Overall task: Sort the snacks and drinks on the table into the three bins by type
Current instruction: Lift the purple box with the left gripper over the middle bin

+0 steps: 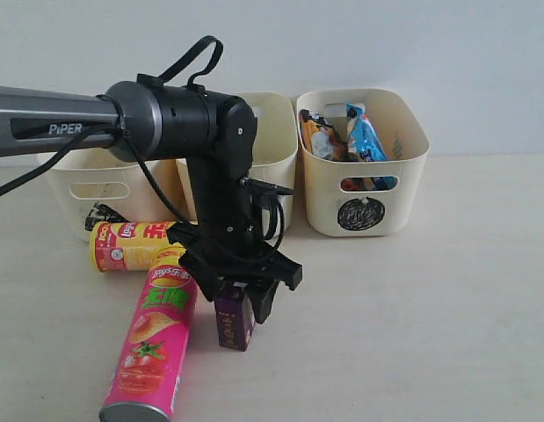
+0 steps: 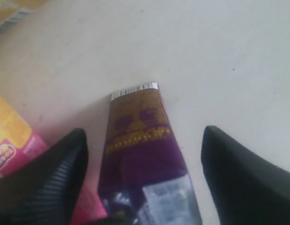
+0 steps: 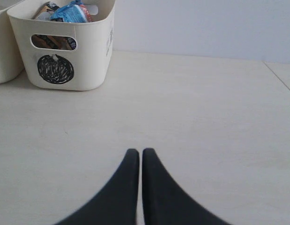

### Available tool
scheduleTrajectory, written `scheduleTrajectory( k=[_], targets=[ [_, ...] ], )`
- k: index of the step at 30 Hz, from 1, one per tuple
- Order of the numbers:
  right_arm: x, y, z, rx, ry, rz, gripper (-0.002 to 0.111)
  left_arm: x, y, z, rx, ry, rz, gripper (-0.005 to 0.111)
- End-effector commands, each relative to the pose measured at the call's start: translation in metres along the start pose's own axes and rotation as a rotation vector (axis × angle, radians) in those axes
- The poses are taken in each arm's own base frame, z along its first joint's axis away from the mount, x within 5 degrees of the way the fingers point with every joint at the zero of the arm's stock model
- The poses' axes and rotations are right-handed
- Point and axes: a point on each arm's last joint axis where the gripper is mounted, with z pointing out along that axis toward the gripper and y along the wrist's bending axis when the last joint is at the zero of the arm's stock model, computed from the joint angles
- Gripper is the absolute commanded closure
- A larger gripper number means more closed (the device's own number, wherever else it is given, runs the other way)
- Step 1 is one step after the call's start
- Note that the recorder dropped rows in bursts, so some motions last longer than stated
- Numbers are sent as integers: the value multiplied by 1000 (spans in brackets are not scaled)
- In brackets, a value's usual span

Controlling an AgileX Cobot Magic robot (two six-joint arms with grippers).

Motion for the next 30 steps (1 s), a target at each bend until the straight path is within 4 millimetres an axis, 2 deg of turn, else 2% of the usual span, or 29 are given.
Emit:
scheduleTrajectory(
  k=[1,6,9,12,14,19,22,27,30],
  targets=[
    [0,0,0,4,-8,-2,108,0,-3,-1,17,5,-4,62],
    [0,0,0,4,-8,-2,108,1,-4,-1,24,17,8,103],
    [0,0,0,4,-8,-2,108,2,-12,-3,118,21,48,102],
    [0,0,0,4,-8,-2,108,-4,-25,-13,250,-20,96,102],
    [0,0,0,4,-8,-2,108,-7,-27,-29,261,-69,122,102],
    [0,0,0,4,-8,-2,108,-12,-29,-93,250,-266,248,102],
    [0,0,0,4,-8,-2,108,-16,-18,-127,231,-412,274,102],
    [0,0,0,4,-8,-2,108,-19,11,-155,181,-564,279,102],
    [0,0,0,4,-8,-2,108,-23,28,-165,145,-648,259,102]
  ],
)
